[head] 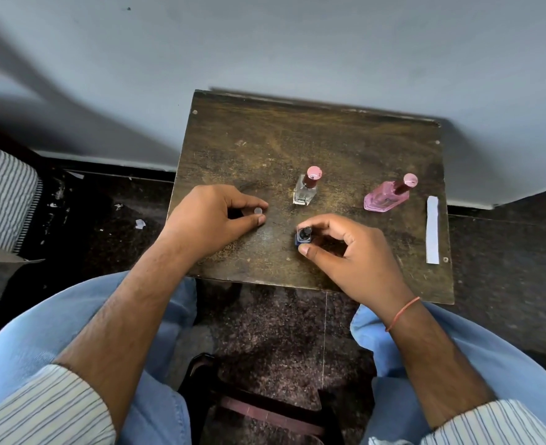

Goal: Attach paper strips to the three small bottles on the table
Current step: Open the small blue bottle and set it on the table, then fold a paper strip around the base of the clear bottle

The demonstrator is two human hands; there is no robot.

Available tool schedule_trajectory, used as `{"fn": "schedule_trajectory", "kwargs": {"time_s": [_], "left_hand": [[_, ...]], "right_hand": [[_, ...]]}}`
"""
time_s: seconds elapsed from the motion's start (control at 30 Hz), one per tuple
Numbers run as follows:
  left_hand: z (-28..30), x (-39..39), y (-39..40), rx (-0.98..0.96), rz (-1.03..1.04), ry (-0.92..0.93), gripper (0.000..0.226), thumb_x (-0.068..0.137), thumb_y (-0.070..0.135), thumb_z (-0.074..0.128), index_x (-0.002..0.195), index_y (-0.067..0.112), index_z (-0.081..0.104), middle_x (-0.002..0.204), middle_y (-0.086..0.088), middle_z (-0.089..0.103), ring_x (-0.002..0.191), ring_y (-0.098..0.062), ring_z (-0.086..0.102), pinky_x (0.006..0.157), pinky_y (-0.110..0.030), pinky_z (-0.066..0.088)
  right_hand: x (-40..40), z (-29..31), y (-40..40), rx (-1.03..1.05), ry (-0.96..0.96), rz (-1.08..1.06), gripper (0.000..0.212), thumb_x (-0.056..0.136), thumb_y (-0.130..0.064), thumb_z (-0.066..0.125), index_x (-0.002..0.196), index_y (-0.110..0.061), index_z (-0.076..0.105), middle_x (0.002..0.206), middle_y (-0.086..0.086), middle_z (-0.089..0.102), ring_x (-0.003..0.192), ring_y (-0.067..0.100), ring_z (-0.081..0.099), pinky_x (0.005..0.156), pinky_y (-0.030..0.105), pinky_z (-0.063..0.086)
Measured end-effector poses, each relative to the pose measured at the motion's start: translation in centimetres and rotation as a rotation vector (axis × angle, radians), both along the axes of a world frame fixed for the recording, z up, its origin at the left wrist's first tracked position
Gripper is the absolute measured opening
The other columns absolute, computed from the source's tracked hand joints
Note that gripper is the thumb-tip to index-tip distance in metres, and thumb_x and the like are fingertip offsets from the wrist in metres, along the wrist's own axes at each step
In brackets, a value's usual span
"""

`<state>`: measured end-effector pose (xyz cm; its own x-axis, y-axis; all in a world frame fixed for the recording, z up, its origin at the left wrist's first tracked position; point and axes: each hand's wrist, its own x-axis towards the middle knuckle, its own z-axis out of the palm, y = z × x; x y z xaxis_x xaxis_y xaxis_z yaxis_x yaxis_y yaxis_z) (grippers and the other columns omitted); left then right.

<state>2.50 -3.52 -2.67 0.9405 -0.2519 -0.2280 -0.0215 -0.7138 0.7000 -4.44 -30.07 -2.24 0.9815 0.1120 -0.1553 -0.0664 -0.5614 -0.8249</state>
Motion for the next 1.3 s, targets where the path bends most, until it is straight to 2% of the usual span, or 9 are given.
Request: {"fn": "schedule_trajectory", "kwargs": {"time_s": [0.23,0.4,0.5,0.6,0.7,0.8,0.93,1.07,1.3], "left_hand": [[0.1,0.1,-0.1,0.009,0.005,0.019,0.026,0.093,0.039,0.087,0.118,0.045,0.084,0.094,0.023,0.077,0.096,0.001,0.072,0.090,-0.032,0.062],[0.2,0.1,0.0,-0.005,-0.021,0.032,0.055,0.087,0.041,0.091,0.138,0.048,0.073,0.093,0.030,0.078,0.096,0.008,0.072,0.092,-0.025,0.060],[0.1,0.2,0.2,-0.007,-0.028,0.024,0.067,0.081,0.045,0.095,0.142,0.049,0.070,0.097,0.032,0.077,0.095,0.009,0.071,0.088,-0.022,0.059],[0.0,0.3,0.2,-0.061,0.016,-0.028,0.069,0.076,0.049,0.098,0.140,0.050,0.071,0.096,0.032,0.075,0.079,0.015,0.067,0.072,-0.004,0.047],[-0.1,0.3,-0.2,-0.168,0.094,-0.066,0.060,0.080,0.047,0.096,0.136,0.047,0.074,0.089,0.026,0.075,0.059,0.014,0.060,0.061,0.000,0.044],[-0.1,0.4,-1.0,-0.219,0.147,-0.094,0.050,0.086,0.043,0.092,0.134,0.043,0.076,0.085,0.025,0.075,0.053,0.012,0.058,0.058,0.000,0.045],[0.0,0.5,-1.8,-0.254,0.204,-0.120,0.037,0.091,0.040,0.089,0.127,0.042,0.079,0.082,0.027,0.074,0.050,0.008,0.057,0.055,-0.001,0.043],[0.1,0.8,-2.1,-0.249,0.245,-0.137,0.030,0.094,0.040,0.086,0.123,0.044,0.080,0.079,0.026,0.072,0.049,0.003,0.052,0.053,-0.002,0.040],[0.2,1.0,-2.4,-0.263,0.239,-0.137,0.025,0.095,0.040,0.085,0.112,0.056,0.077,0.080,0.025,0.071,0.052,-0.001,0.046,0.053,-0.006,0.040]], "right_hand": [[-0.1,0.1,-0.2,0.005,0.002,0.010,0.034,0.090,-0.018,0.089,0.119,-0.035,0.081,0.105,-0.017,0.083,0.099,-0.001,0.076,0.091,0.018,0.057],[-0.3,0.5,-0.6,0.009,0.013,0.023,0.050,0.088,-0.015,0.090,0.130,-0.037,0.076,0.113,-0.021,0.080,0.099,-0.006,0.076,0.087,0.009,0.052],[-0.4,0.7,-1.7,-0.042,-0.009,0.006,0.052,0.085,-0.019,0.093,0.131,-0.038,0.075,0.102,-0.023,0.079,0.091,-0.002,0.075,0.082,0.004,0.048],[-0.6,1.1,-4.1,-0.086,0.015,-0.040,0.036,0.085,-0.025,0.094,0.116,-0.036,0.080,0.096,-0.022,0.081,0.079,0.004,0.072,0.076,0.010,0.050],[-0.8,1.5,-7.1,-0.187,-0.008,-0.160,0.017,0.083,-0.030,0.094,0.096,-0.032,0.083,0.083,-0.018,0.077,0.082,-0.003,0.069,0.074,0.005,0.046],[-0.9,1.8,-10.0,-0.287,-0.045,-0.386,0.013,0.085,-0.031,0.092,0.091,-0.027,0.080,0.079,-0.018,0.072,0.079,-0.007,0.066,0.070,0.001,0.041],[-1.0,1.7,-12.9,-0.434,-0.035,-0.547,0.029,0.087,-0.036,0.090,0.110,-0.024,0.075,0.095,-0.006,0.073,0.088,0.016,0.068,0.081,0.027,0.046],[-1.1,1.1,-14.0,-0.551,0.099,-0.518,0.058,0.087,-0.046,0.088,0.135,-0.017,0.071,0.122,0.006,0.072,0.108,0.024,0.067,0.090,0.036,0.048],[-0.8,0.9,-14.7,-0.505,0.156,-0.574,0.037,0.094,-0.040,0.084,0.125,-0.020,0.080,0.099,-0.003,0.078,0.102,0.026,0.074,0.098,0.043,0.059]]}}
